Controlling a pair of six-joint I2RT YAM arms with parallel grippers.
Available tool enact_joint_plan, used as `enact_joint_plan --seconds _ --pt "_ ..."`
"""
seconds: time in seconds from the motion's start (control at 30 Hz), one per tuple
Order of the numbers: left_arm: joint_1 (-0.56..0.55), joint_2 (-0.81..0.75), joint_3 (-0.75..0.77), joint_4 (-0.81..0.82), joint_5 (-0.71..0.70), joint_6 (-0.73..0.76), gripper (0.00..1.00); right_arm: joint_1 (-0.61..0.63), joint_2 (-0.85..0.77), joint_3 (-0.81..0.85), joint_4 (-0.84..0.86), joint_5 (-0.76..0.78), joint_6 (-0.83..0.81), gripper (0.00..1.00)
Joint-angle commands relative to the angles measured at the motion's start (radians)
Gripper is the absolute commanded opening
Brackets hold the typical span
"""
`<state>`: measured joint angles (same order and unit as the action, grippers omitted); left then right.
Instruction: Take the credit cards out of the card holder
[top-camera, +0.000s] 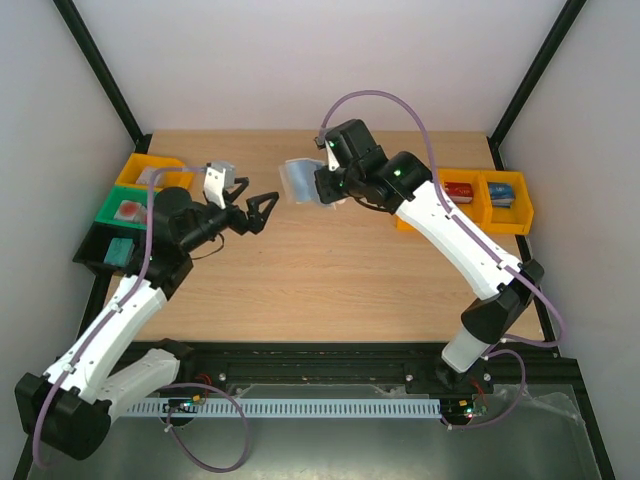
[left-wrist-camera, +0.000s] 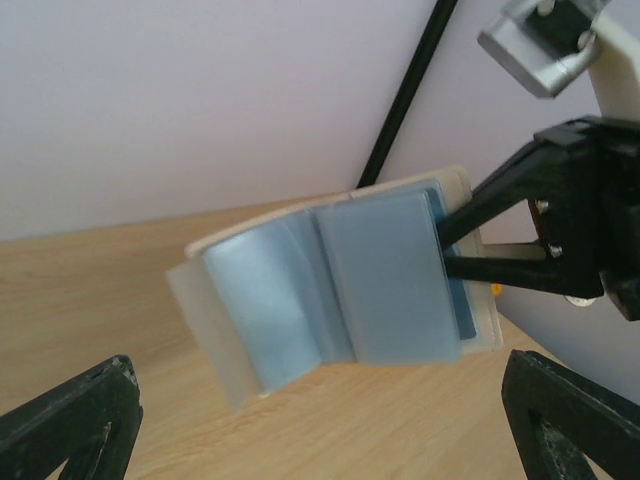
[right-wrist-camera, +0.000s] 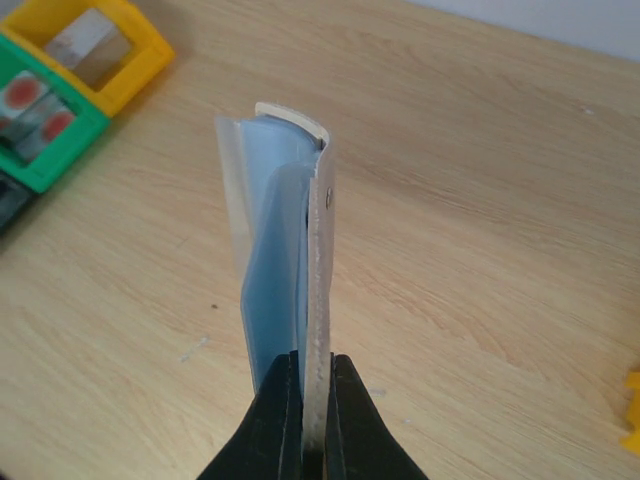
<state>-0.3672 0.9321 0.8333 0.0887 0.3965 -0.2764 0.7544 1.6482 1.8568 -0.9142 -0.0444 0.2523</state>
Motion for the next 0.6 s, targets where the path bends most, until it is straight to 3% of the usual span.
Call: enact_joint_plan --seconds 0.0,0.13,0.3,0.43,0.5,0.57 --pt "-0.042 0.021 -0.021 0.032 0.028 -0.044 0.99 0.017 -0.014 0.039 0.037 -0.161 -0.003 0.02" --pt "-0.081 0.043 -0.025 0.073 0.014 -0.058 1.0 0.031 -0.02 -0.011 0.164 -0.288 0.075 0.02" --pt "-0.122 0.067 -0.014 0.067 -0.027 -0.021 1.0 0.059 -0.016 -0.025 0.275 -0.294 0.16 0.02" --pt "-0.127 0.09 -0.004 -0.004 -0.166 0.001 0.99 0.087 -0.016 -0.025 0.328 -0.366 0.159 0.02" --pt "-0.111 0.091 0.0 -0.031 -0.212 0.008 0.94 0.088 -0.023 -0.036 0.345 -0.425 0.148 0.02" --pt "-0.092 0.083 0.001 -0.037 -0.208 0.005 0.83 0.088 -0.038 -0.051 0.358 -0.485 0.136 0.02"
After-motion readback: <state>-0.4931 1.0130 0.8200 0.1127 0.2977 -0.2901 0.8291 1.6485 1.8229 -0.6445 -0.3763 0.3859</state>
